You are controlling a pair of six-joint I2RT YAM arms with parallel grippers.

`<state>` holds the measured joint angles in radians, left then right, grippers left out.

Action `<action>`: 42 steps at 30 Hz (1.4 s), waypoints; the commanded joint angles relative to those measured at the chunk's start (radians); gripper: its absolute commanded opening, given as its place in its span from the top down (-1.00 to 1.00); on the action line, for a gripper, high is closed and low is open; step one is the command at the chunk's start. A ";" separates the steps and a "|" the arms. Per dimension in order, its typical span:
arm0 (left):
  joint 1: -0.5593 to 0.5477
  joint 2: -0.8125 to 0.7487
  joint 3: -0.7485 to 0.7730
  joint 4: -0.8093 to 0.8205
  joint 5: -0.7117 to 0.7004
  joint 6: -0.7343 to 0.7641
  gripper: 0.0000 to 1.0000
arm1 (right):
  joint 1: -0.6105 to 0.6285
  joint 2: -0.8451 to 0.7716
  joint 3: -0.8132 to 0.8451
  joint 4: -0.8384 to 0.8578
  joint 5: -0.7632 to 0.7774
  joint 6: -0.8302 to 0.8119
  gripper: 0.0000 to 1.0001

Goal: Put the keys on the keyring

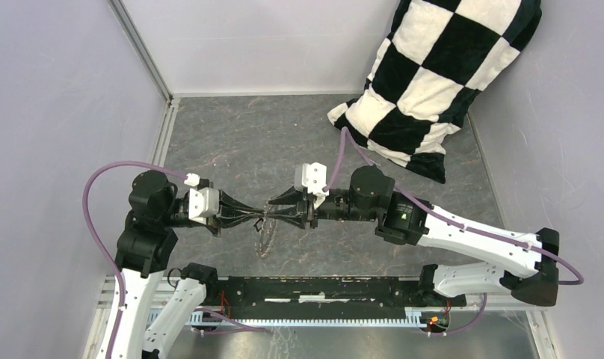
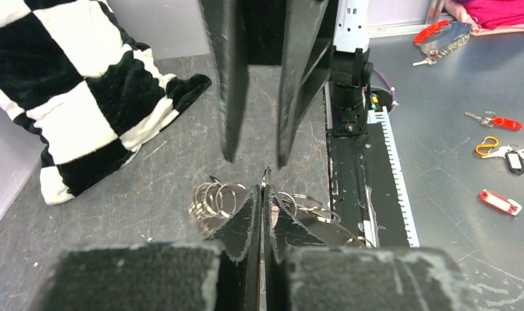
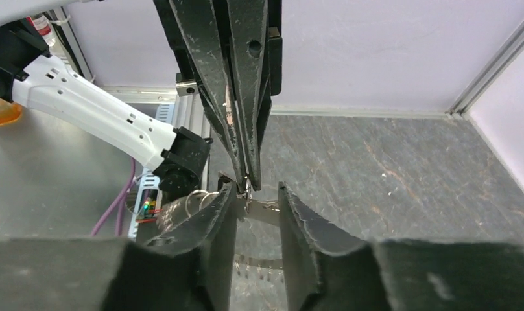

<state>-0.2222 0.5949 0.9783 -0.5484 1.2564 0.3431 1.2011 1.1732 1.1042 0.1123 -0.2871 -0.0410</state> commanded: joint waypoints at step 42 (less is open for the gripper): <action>-0.003 0.051 0.104 -0.290 -0.086 0.512 0.96 | -0.052 0.360 0.636 -0.735 -0.098 -0.133 0.60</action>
<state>-0.2222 0.6518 1.0412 -0.8528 1.1507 0.7994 1.1492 1.5360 1.7115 -0.6895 -0.3824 -0.1875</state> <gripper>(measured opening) 0.035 0.235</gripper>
